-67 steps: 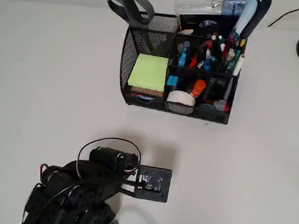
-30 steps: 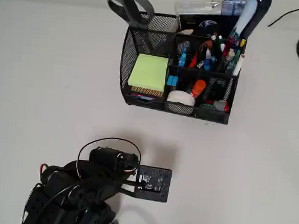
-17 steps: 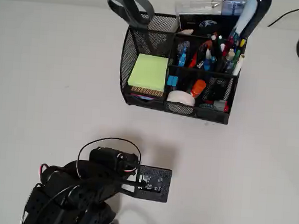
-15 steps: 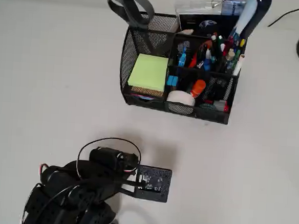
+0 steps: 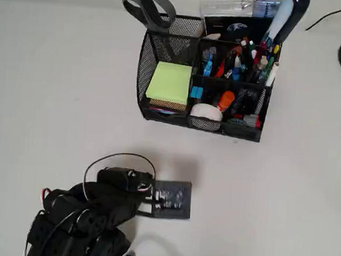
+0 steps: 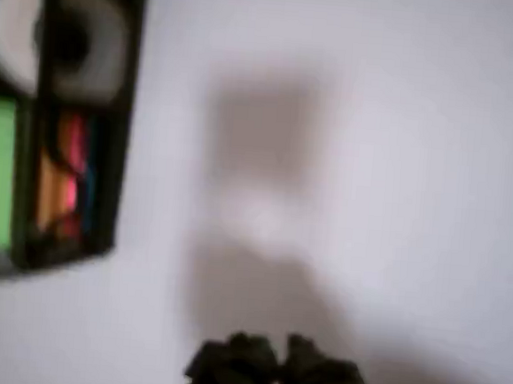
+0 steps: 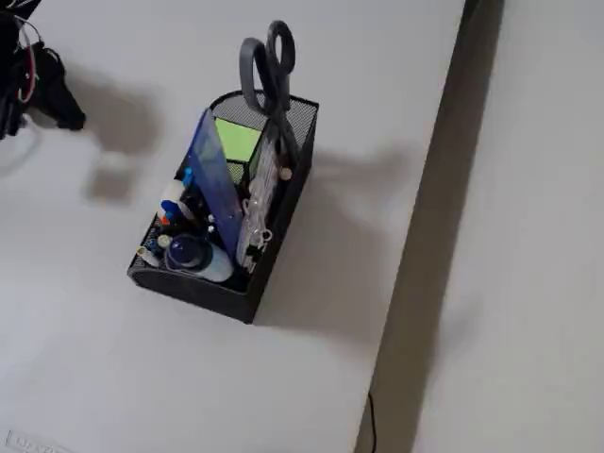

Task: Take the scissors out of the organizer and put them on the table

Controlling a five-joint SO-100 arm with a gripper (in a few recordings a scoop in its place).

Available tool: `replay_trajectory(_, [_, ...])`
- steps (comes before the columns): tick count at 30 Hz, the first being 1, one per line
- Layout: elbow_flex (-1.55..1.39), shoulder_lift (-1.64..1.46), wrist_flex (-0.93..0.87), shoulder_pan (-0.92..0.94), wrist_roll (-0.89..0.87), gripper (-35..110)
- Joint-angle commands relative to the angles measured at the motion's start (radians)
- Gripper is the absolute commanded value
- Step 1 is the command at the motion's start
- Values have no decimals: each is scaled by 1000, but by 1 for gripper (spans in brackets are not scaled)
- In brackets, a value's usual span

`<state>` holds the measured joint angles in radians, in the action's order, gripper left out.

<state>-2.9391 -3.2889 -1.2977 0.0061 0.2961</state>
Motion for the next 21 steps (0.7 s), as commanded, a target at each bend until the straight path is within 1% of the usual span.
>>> replay_trajectory(1, [-40, -2, -11, -144, 156, 2])
replay_trajectory(2, [-52, -2, 21, -175, 212, 2])
replay_trajectory(4, [-61, -2, 51, -178, 245, 2])
replay_trajectory(6, [-71, -2, 98, -109, 253, 2])
replay_trajectory(8, [-52, -2, 156, -40, 212, 3])
replay_trajectory(13, [130, -2, 285, -44, 81, 5])
replay_trajectory(14, [169, -2, 322, -55, 55, 7])
replay_trajectory(15, [206, 5, 359, -69, 32, 13])
replay_trajectory(16, [244, 26, 400, -86, 14, 15])
replay_trajectory(21, [486, 356, 586, -124, -137, 21])
